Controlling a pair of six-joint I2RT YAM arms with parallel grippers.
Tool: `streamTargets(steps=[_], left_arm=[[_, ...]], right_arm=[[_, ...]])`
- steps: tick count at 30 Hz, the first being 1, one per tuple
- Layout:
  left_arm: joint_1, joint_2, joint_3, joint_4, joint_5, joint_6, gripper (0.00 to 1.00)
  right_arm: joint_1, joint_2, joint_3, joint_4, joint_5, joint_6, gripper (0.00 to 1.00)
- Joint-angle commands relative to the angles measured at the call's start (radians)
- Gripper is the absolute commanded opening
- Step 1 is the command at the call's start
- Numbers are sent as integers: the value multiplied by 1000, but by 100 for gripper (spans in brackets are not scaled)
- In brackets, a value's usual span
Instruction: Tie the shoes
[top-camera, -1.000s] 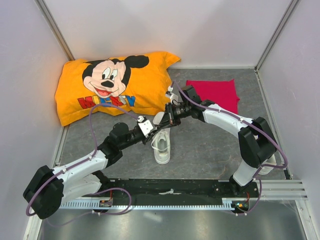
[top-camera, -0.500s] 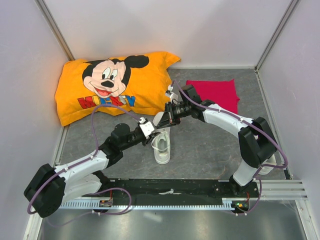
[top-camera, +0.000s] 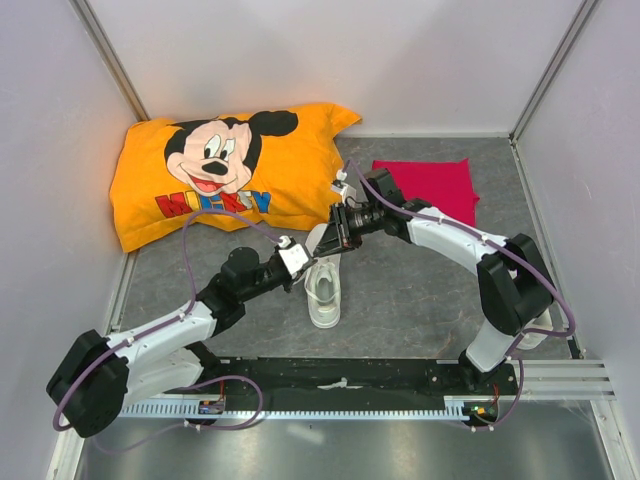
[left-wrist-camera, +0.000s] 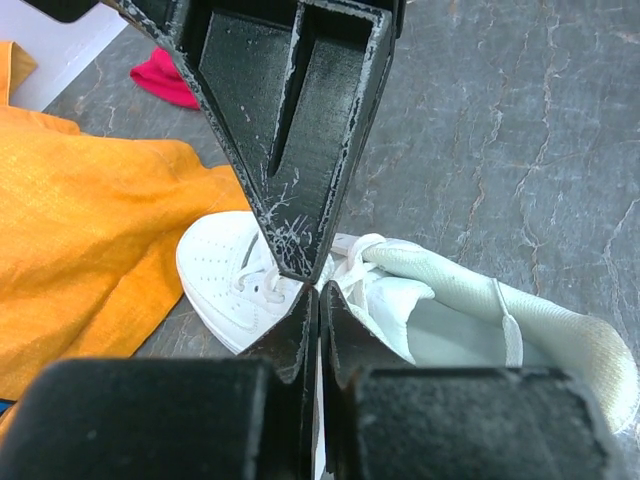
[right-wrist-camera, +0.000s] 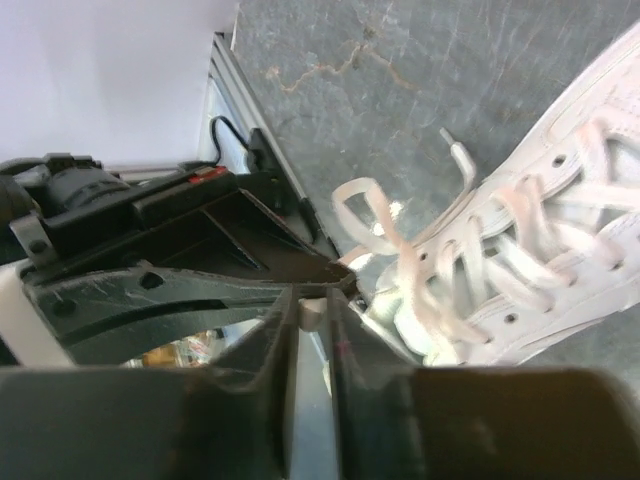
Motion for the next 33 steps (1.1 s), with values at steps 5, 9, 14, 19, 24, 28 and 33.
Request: streamTargets(steps=[5,9,14,19,24,28,33], left_arm=[[11,-13,-1,39,43,-2,2],[22,-4,7,39,51,-6,1],[29,-1,11,37,61,-17,1],[36,1,10,45,83,-25,2],[36,5,16,48,80,-23,1],[39,5,16,47,81,-20,2],[40,10,18,47,83,-17,2]], right_arm=[[-83,-62,39,-66,-34,-449,39],[-87,-95,-2,-132,-53,-733,36],[-84,-94,-28,-79,-60,-834,33],[-64,-36,24,-62,-56,-861,28],[-35,1,64,-69,-85,-868,33],[-9,4,53,-54,-94,-882,44],[16,10,50,-28,-89,-887,45]])
